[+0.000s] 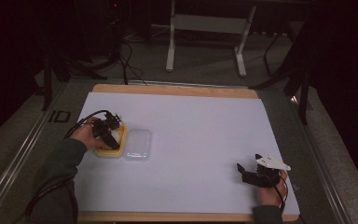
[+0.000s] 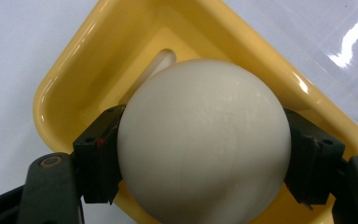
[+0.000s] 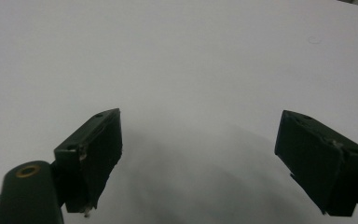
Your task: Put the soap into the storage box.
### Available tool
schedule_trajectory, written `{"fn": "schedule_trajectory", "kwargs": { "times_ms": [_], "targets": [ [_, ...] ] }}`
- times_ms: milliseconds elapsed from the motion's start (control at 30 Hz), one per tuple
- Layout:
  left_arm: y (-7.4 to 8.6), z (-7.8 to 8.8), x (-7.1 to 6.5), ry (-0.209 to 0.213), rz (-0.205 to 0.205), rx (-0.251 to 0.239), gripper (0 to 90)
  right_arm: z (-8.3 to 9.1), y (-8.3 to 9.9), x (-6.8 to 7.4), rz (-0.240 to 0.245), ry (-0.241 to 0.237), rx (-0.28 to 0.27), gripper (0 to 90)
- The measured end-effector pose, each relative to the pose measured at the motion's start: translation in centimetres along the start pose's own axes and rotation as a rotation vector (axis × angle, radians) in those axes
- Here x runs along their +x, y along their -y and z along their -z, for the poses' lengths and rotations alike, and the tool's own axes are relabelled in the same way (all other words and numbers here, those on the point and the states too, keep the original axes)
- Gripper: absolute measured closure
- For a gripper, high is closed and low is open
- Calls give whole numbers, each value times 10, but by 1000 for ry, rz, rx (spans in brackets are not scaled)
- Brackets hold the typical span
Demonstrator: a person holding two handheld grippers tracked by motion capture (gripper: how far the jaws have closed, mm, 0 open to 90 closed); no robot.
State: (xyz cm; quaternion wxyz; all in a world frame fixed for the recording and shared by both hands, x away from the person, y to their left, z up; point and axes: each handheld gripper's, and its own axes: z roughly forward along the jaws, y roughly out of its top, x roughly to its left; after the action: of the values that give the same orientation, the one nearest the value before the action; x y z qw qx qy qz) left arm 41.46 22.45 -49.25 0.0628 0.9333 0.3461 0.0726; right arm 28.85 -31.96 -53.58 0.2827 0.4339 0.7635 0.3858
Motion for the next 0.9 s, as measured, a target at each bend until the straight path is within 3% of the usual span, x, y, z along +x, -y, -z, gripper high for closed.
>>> {"fn": "schedule_trajectory", "kwargs": {
  "times_ms": [200,467,567,633,900],
  "targets": [
    [0,0,1,7,6,0,253,0,0,0,0,0,1,148],
    [4,-1,3,59,15,2,250,0,0,0,1,-2,2,148],
    [5,-1,2,47,-2,5,230,0,0,0,3,-1,4,148],
    [5,-1,2,40,-2,0,185,0,0,0,2,-2,3,148],
    [6,4,4,44,11,-22,146,0,0,0,3,-2,2,148]
  ]
}}
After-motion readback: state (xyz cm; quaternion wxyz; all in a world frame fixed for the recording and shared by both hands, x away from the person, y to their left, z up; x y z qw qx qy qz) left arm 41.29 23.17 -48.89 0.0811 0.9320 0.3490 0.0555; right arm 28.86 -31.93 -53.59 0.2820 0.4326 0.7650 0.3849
